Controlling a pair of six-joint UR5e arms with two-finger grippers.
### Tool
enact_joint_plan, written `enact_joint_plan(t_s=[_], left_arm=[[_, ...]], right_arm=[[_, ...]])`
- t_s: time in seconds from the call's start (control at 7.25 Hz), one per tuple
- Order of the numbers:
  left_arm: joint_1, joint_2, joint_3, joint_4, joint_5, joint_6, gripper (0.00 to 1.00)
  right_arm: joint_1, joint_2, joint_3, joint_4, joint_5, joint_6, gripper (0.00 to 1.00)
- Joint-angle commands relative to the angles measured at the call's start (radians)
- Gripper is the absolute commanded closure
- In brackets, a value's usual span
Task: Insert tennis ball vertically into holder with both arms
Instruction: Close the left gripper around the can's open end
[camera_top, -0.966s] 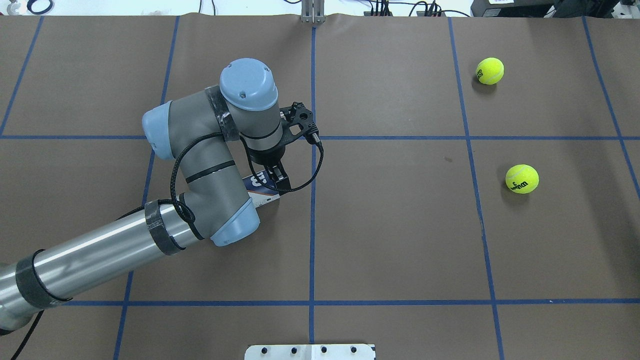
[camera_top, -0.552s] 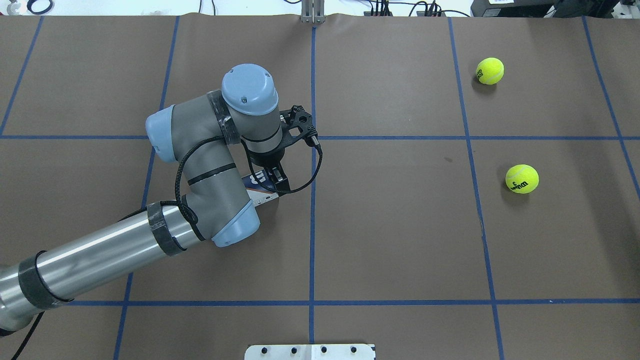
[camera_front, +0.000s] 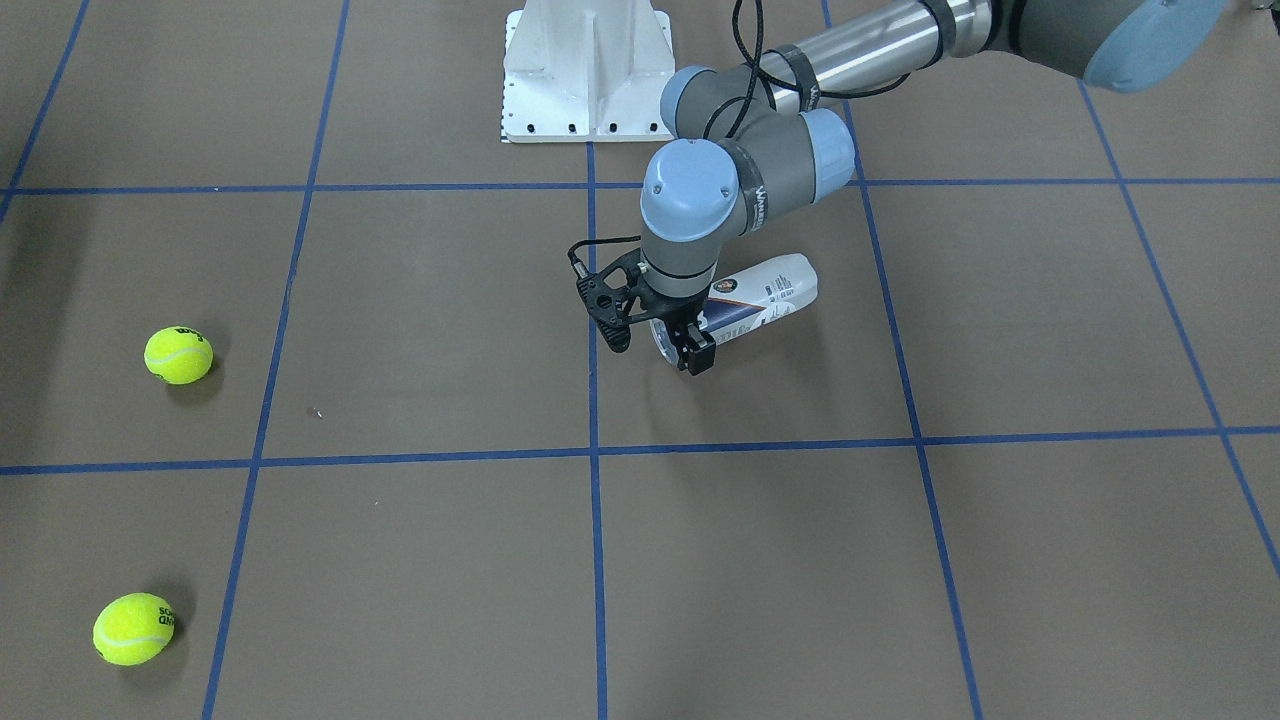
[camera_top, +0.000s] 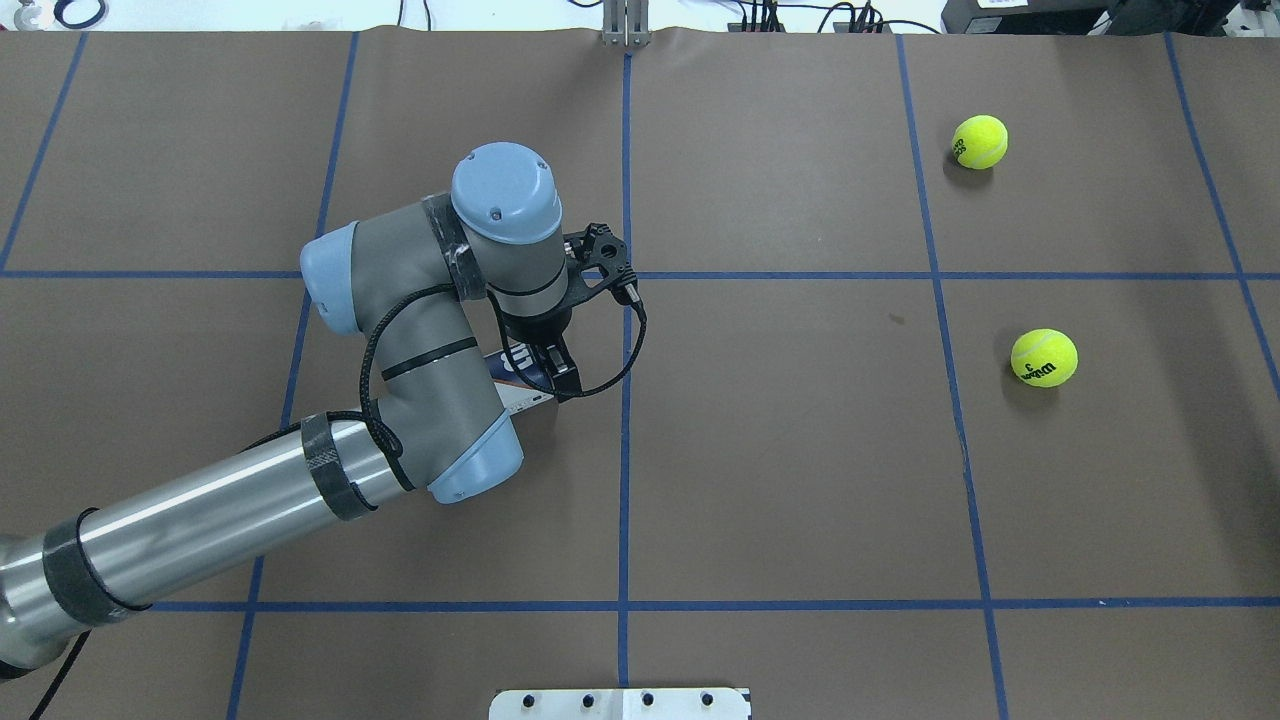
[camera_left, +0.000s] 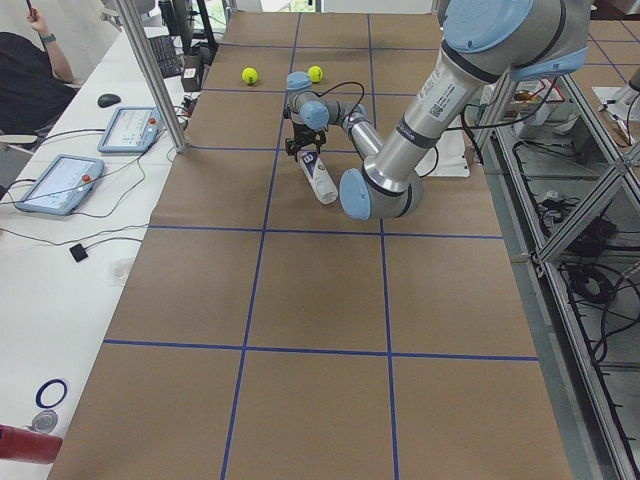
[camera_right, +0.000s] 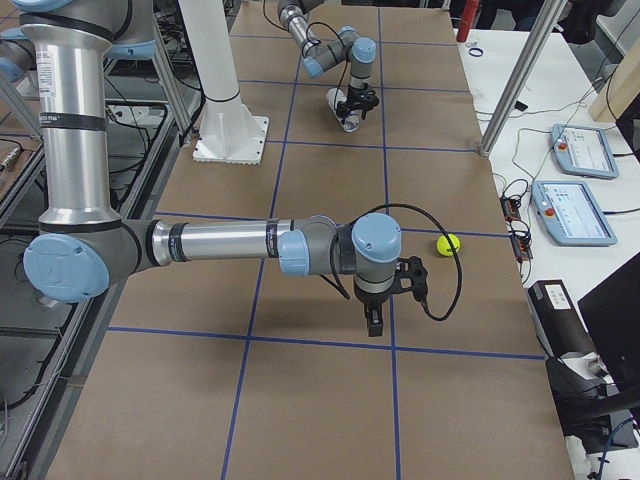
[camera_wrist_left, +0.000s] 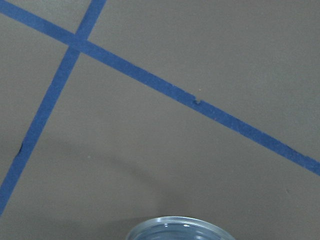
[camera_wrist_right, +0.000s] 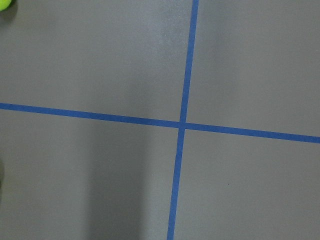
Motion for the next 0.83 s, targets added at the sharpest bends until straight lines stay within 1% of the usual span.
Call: enact_joint_plan(t_s=[0.0,0.69], left_arm=[[0.008,0.0,0.006,0.0,0.001,0.0,0.01],[0.009,0.0,0.023,-0.029,0.001,0.0,0.01]], right_arm=[[0.0,0.001,-0.002,0.0,0.0,-0.001,0.01],[0.0,0.001,-0.002,0.002,0.0,-0.001,0.01]])
